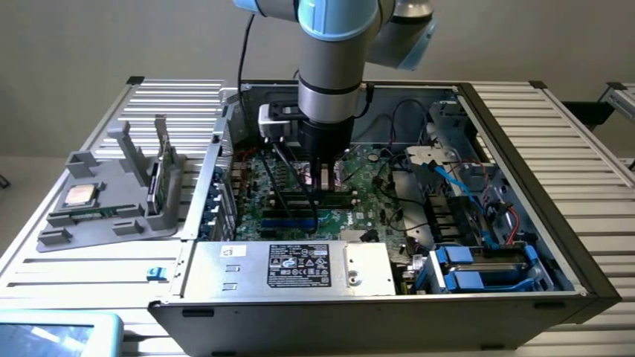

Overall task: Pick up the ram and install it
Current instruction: 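Press down the ram until it locks into place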

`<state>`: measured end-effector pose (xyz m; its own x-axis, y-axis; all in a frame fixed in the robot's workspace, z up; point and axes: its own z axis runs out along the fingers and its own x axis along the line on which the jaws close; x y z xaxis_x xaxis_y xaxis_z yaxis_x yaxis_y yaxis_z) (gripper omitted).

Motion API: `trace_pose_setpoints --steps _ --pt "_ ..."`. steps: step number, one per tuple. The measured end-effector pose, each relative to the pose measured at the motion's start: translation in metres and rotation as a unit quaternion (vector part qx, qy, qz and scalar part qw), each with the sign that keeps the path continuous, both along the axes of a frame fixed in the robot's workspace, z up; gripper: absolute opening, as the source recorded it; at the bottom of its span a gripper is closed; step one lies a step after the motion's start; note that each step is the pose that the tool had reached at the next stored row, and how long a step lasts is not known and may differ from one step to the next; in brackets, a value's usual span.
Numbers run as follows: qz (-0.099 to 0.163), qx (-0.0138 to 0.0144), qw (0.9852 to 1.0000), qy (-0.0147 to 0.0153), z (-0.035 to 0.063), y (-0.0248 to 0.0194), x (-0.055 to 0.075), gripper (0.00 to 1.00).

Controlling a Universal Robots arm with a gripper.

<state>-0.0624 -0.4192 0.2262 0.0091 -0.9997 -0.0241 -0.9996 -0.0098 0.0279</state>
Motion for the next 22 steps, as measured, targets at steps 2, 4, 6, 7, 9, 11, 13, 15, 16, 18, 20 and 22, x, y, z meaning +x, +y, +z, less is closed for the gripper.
trace_pose_setpoints --steps 2,4,6,7,9,11,13,15,16,18,20,22 --pt "0.0 0.0001 1.0 0.0 -0.0001 0.0 0.0 0.09" --pt "0.0 0.0001 1.0 -0.0001 -0.0002 0.0 0.0 0.09" --pt "0.0 0.0002 1.0 -0.0001 -0.0007 0.0 0.0 0.09" --pt "0.0 0.0 1.0 0.0 -0.001 0.0 0.0 0.09" --pt "0.0 0.0 1.0 0.0 -0.0011 0.0 0.0 0.09" --pt "0.0 0.0009 1.0 -0.0006 0.0039 0.0003 0.0 0.09" --pt "0.0 0.0001 1.0 -0.0006 0.013 -0.0002 0.0 0.09" --pt "0.0 0.0001 1.0 -0.001 0.0215 -0.0001 0.0 0.09" --pt "0.0 0.0002 1.0 -0.0011 0.0254 -0.0001 0.0 0.09" --pt "0.0 0.0001 1.0 -0.0012 0.031 -0.0002 0.0 0.09" --pt "0.0 0.0003 1.0 -0.0015 0.032 -0.0001 0.0 0.09" --pt "0.0 0.0003 1.0 -0.0015 0.0321 -0.0001 0.0 0.09"
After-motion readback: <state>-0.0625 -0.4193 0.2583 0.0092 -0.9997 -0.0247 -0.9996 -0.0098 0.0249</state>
